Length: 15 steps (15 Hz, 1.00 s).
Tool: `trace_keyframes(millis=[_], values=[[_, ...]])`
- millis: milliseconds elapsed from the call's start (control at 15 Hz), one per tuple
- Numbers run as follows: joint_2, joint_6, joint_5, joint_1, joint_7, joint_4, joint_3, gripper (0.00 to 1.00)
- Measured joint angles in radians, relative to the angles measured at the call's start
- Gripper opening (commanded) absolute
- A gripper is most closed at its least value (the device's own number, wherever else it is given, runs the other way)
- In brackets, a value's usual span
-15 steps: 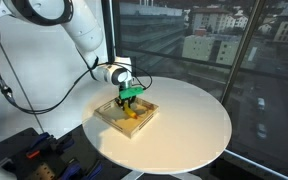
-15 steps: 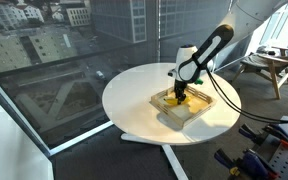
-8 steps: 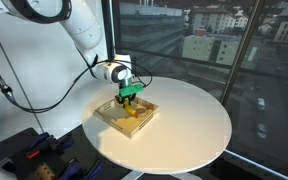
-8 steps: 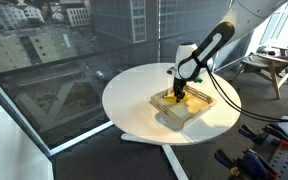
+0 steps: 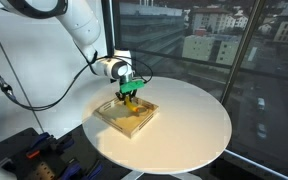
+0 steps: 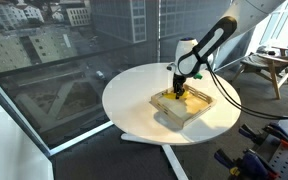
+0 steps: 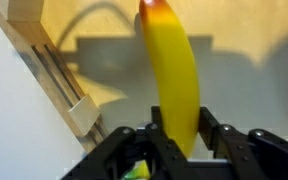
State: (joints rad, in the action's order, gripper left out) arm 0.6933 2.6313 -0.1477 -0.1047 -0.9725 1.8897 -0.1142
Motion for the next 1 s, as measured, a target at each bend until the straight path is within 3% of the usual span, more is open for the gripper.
trace_keyframes(millis=[1000], values=[[-0.124, -0.206, 0.006, 0.002, 0.000, -0.004, -0.004, 0.16]])
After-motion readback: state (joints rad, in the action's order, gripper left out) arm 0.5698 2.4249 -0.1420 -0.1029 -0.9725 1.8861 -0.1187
